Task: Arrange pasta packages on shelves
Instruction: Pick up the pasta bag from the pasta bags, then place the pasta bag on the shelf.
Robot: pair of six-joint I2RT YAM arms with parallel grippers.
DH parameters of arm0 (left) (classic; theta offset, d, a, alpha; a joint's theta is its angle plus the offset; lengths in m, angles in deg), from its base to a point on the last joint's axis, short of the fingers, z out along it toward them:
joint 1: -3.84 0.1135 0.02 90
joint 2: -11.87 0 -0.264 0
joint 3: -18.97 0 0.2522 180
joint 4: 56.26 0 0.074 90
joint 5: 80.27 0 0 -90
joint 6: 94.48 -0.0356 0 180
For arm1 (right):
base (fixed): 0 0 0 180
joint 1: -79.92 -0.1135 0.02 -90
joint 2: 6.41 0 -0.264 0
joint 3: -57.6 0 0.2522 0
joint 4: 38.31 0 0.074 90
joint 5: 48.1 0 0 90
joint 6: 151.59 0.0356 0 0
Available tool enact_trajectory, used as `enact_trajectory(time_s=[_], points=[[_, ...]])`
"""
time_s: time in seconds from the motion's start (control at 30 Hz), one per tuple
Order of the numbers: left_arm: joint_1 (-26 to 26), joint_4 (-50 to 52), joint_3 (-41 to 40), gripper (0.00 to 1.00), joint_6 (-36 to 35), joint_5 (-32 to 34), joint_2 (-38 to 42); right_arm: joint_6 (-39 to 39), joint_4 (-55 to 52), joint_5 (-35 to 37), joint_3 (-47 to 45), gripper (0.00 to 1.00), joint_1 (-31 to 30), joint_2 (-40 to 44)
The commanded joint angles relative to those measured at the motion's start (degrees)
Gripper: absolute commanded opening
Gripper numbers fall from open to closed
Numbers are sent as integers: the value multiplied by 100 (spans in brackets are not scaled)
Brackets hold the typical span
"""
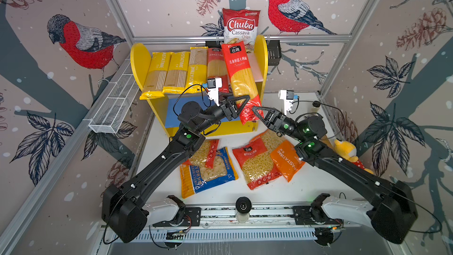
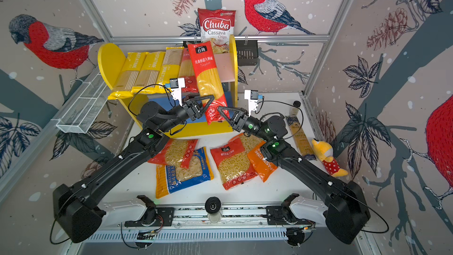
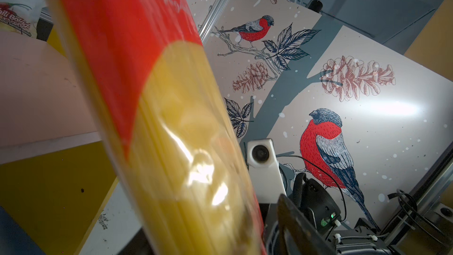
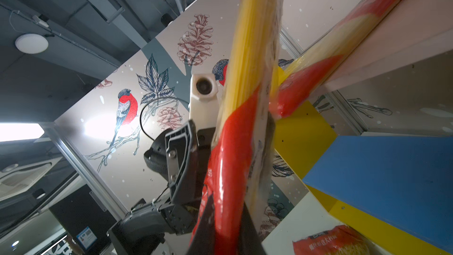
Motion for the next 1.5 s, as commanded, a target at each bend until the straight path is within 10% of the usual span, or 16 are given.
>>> enact_trajectory(time_s=[0.0, 0.83, 1.47], points=[[12, -286, -81, 66, -33, -46, 71, 151, 786, 645, 470, 0, 45, -195], [12, 317, -1861, 67, -173, 675, 1484, 977, -1390, 1316, 2903, 0, -216, -2314], [12, 175, -1921, 67, -92, 619, 1354, 1127, -1700, 1344, 2887, 28, -131, -2207]])
